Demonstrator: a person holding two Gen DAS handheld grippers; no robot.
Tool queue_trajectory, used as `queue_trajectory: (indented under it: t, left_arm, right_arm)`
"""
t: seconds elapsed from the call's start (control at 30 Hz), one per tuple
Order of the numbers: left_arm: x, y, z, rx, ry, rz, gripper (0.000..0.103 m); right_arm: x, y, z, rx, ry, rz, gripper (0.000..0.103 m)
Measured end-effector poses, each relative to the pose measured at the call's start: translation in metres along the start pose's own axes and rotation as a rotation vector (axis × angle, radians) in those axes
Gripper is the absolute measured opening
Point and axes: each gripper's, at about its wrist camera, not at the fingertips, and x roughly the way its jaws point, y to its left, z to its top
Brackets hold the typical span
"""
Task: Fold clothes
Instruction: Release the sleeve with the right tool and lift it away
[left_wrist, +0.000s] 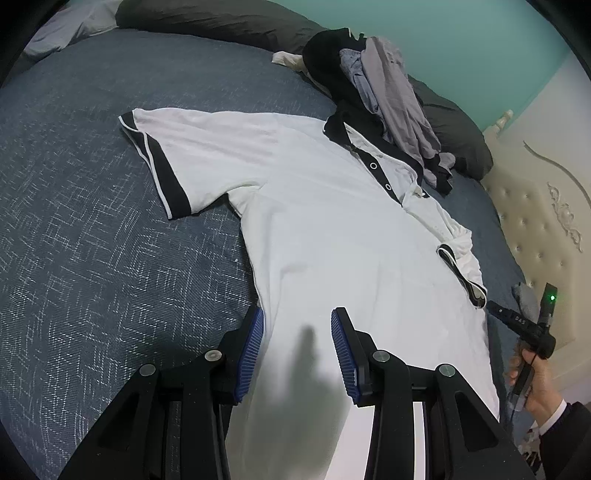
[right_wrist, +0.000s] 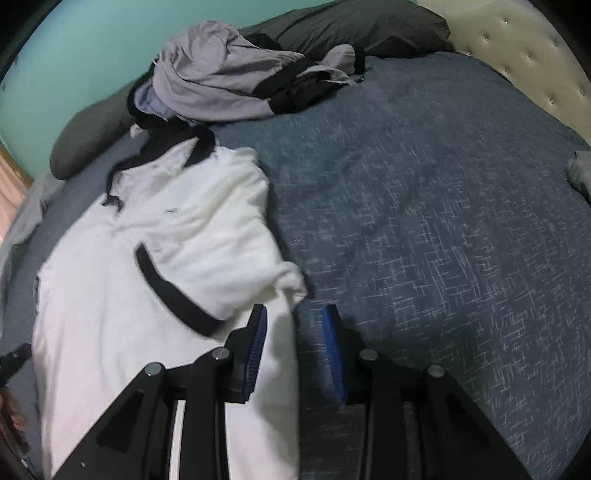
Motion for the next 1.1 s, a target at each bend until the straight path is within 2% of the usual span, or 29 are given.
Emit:
queue_trajectory:
  t: [0.33,0.43,0.53,0.7,0.83,1.0,1.1]
  left_arm:
    - [0.011,0.003,-0.003,-0.003,0.025,0.011,0.042]
    - [0.012,0.003,-0.003,-0.001,0.027,0.013,0.042]
    - [0.014,0.002,-0.004,0.001,0.031,0.012,0.042]
    - [0.014,0.001,-0.004,-0.003,0.031,0.010,0.042]
    - [0.014,0.003,-0.003,-0.007,0.032,0.006,0.042]
    - [0.014,0.005,-0.003,-0.016,0.034,0.003,0.042]
    - [0.013,0.006,-0.002,-0.017,0.032,0.003,0.042]
  right_arm:
    - [0.028,0.004,0.009,-0.059,0.001,-0.035,0.031]
    - [0.028,0.011,0.008,-0.117,-0.009,-0.026,0.012]
    - [0.023,0.018,0.004,-0.175,-0.029,-0.024,0.004]
    - [0.010,0.013,0.001,-0.185,-0.084,-0.042,0.002]
    - [0.008,0.011,-0.001,-0.207,-0.087,-0.079,0.002]
    - [0.014,0.003,-0.002,-0.166,-0.034,0.019,0.002]
    - [0.006,0.001,0.002,-0.143,-0.035,0.053,0.003]
